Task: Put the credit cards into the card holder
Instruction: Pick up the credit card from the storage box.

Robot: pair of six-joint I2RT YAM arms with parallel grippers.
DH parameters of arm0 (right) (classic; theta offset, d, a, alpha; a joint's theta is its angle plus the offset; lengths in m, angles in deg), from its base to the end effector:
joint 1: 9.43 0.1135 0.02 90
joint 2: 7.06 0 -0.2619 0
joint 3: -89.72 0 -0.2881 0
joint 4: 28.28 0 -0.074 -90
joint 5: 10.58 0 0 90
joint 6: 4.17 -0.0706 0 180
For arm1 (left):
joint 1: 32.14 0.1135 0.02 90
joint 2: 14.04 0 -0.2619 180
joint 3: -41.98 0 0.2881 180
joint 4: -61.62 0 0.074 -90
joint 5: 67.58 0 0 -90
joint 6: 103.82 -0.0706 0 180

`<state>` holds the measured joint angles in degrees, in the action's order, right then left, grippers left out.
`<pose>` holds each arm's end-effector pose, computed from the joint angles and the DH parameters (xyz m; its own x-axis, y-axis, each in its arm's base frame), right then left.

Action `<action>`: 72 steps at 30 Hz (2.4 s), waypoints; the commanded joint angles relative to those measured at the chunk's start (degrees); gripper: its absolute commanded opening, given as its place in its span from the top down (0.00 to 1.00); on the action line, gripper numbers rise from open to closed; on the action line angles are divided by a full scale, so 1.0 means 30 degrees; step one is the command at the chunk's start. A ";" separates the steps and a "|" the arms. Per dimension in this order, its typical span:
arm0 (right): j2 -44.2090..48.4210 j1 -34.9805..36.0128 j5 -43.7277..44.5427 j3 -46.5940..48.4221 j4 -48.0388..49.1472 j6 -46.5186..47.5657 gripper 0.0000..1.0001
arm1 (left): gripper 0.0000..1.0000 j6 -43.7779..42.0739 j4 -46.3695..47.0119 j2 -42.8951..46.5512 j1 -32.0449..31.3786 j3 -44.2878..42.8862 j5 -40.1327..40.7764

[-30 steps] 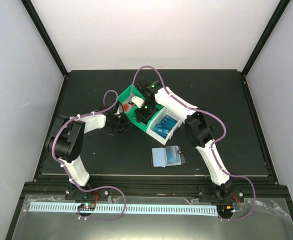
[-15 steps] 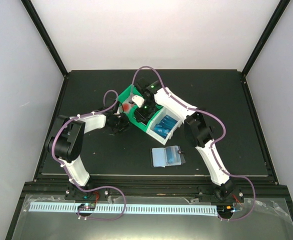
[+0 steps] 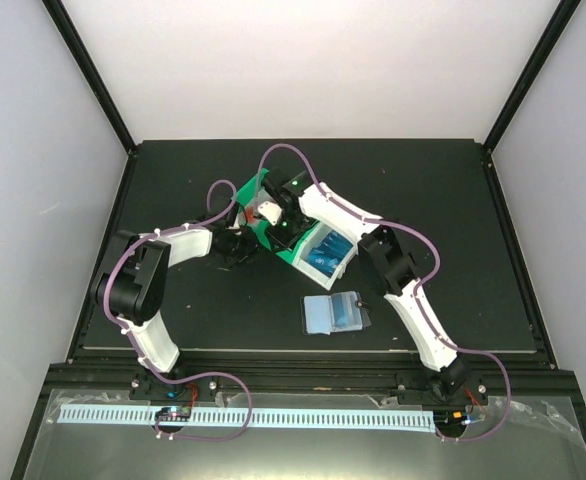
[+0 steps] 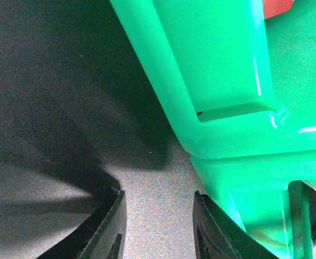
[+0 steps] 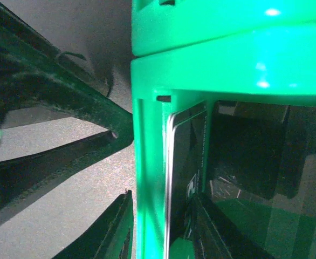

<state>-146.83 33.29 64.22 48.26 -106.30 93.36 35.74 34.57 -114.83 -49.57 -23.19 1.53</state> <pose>0.3801 0.3762 0.1368 -0.6251 -0.7493 -0.2187 -0.7792 0.5826 0.2309 0.3431 -0.1341 0.0786 -0.8817 -0.4685 -0.0567 -0.3622 0.7489 -0.5549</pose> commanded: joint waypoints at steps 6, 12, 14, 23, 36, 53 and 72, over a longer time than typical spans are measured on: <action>0.1187 -0.0039 -0.0814 -0.0014 -0.0253 0.0176 0.69 | 0.64 -0.0289 -0.0260 -0.0568 -0.0258 -0.0041 0.0194; 0.1395 -0.0024 -0.0858 -0.0003 -0.0296 0.0252 0.71 | 0.64 -0.0279 -0.0257 -0.0536 -0.0254 -0.0012 0.0196; 0.1434 -0.0015 -0.0787 -0.0008 -0.0335 0.0253 0.74 | 0.64 -0.0264 -0.0260 -0.0555 -0.0254 -0.0010 0.0199; 0.1579 -0.0048 -0.0587 -0.0013 -0.0327 0.0204 0.81 | 0.64 -0.0315 -0.0312 -0.0506 -0.0254 -0.0054 0.0249; 0.1669 -0.0034 -0.0631 -0.0107 -0.0415 0.0207 0.81 | 0.64 -0.0343 -0.0279 -0.0533 -0.0254 -0.0010 0.0226; 0.2026 -0.0052 -0.0979 0.0013 -0.0483 0.0172 0.86 | 0.64 -0.0399 -0.0306 -0.0497 -0.0254 -0.0010 0.0256; 0.3294 -0.0632 0.3185 0.0290 0.0669 -0.1231 0.99 | 0.55 -0.1510 0.0260 0.1766 -0.0254 0.0078 0.0561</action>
<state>-140.79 31.98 71.34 48.05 -105.77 91.22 33.05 34.40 -113.15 -49.90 -22.79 2.51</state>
